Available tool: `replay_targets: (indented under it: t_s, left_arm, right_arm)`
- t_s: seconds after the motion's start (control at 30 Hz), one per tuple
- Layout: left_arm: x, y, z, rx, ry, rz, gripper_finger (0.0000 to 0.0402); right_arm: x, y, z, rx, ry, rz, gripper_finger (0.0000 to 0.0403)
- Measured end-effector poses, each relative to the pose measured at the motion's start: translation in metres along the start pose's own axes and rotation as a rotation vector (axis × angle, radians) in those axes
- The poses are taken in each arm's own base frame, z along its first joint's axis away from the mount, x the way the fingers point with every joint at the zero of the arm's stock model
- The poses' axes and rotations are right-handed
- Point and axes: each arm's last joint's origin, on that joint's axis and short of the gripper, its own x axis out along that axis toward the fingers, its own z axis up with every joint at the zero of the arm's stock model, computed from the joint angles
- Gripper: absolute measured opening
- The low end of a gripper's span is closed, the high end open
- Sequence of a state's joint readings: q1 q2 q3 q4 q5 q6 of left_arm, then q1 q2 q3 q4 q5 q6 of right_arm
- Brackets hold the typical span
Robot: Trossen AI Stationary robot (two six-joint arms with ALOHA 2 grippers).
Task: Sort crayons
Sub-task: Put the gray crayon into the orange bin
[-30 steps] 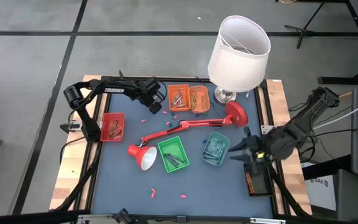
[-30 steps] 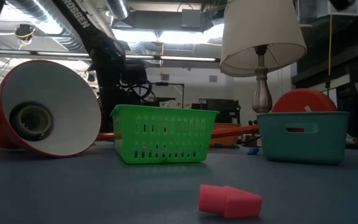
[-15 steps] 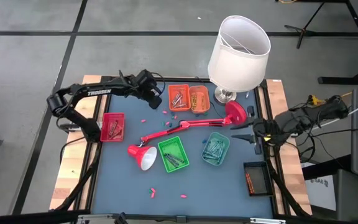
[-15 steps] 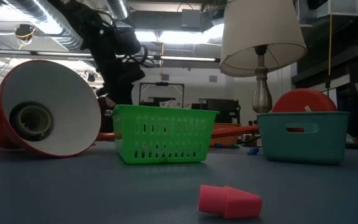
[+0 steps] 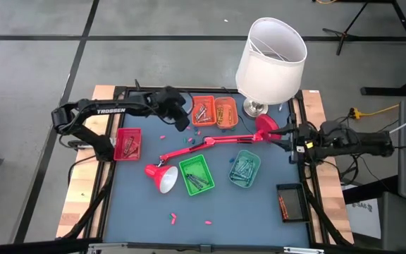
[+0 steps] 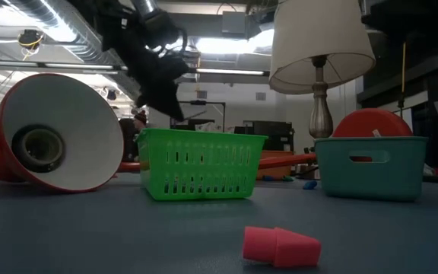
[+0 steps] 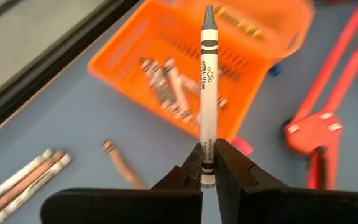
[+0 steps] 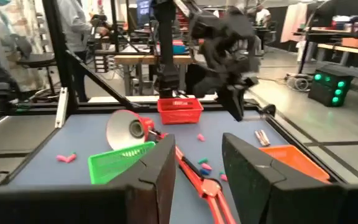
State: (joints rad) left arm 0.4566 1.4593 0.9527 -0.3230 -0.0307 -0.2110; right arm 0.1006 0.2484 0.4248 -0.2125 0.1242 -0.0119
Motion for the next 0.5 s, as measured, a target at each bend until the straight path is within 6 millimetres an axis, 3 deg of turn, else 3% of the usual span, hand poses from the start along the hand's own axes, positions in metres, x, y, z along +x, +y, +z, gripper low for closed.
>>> replay_targets:
  t_s: [0.2,0.5]
  left_arm:
    - [-0.001,-0.017,0.007,0.032,-0.103,-0.059,0.0005]
    - [-0.001,-0.023,0.01,-0.019,-0.137,-0.081,0.0005]
  right_arm:
    - [-0.007,-0.005,-0.021,0.019,-0.097,0.0,0.0129]
    - [-0.003,-0.008,-0.058,0.043,-0.141,-0.018,0.0129]
